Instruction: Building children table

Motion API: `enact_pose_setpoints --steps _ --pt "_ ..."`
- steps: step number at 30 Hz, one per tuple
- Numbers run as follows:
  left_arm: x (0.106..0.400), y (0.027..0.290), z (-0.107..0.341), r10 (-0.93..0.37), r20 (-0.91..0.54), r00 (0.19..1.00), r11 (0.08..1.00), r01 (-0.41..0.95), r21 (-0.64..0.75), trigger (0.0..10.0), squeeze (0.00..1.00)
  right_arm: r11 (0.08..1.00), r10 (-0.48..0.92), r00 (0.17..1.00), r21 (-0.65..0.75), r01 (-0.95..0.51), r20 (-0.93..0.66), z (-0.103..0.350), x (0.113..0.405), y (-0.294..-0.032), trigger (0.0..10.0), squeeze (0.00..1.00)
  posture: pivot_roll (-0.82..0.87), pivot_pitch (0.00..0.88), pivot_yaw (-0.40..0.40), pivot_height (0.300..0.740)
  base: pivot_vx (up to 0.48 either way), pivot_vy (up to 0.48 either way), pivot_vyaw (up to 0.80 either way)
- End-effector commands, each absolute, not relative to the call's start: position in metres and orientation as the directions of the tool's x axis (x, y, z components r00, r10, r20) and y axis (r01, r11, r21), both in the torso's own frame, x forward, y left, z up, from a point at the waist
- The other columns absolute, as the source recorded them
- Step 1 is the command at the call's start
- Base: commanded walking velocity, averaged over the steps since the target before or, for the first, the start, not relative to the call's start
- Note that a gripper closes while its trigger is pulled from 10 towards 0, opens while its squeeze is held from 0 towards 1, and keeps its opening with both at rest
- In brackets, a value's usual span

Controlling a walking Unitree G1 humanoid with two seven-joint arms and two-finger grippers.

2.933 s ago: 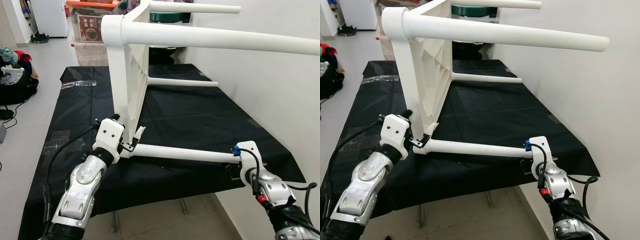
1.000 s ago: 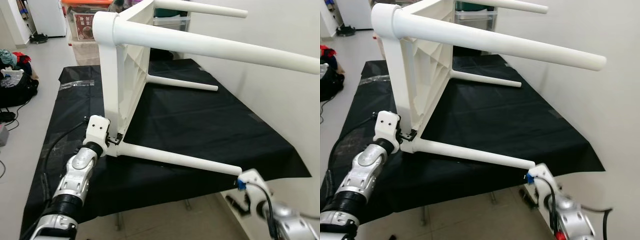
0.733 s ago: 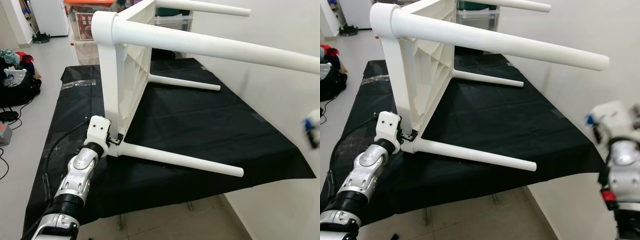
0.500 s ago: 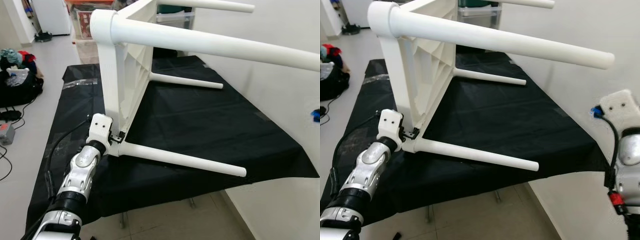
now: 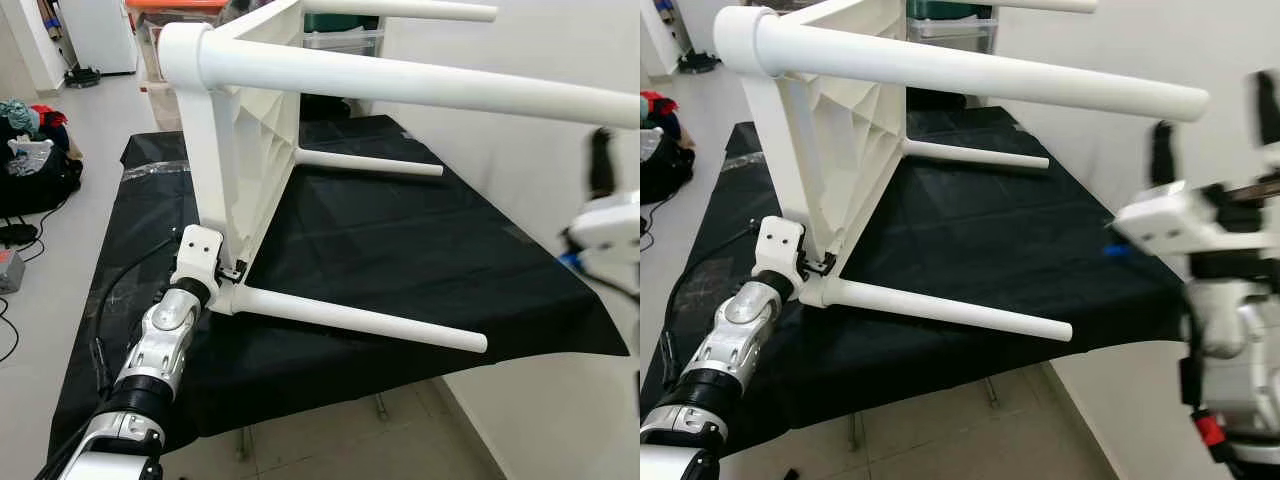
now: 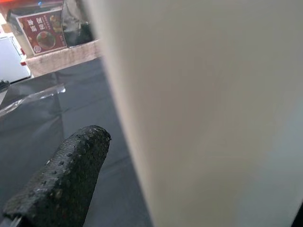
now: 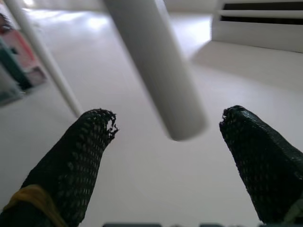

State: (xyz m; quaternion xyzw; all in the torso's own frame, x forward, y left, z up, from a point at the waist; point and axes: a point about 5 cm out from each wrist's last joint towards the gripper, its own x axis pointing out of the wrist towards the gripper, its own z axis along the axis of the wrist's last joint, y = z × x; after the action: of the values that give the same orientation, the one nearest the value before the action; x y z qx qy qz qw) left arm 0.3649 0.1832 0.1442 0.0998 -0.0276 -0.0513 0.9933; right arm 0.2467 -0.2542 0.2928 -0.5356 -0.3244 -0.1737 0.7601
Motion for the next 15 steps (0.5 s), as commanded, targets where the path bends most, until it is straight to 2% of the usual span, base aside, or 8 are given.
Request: enact_pose_setpoints --steps 1,15 --pt "0.366 0.184 0.143 -0.101 0.038 0.994 0.974 0.091 0.206 10.0 0.00 0.368 0.090 0.733 -0.706 0.605 0.675 0.293 0.249 -0.254 10.0 0.00 -0.04 0.000 -0.050 0.740 0.000 0.000 0.00" --pt "0.364 0.186 0.138 -0.089 0.030 0.996 0.974 0.081 0.213 10.0 0.00 0.319 0.074 0.717 -0.698 0.642 0.693 0.309 0.273 -0.261 10.0 0.00 -0.03 0.000 -0.071 0.740 0.000 0.000 0.00"
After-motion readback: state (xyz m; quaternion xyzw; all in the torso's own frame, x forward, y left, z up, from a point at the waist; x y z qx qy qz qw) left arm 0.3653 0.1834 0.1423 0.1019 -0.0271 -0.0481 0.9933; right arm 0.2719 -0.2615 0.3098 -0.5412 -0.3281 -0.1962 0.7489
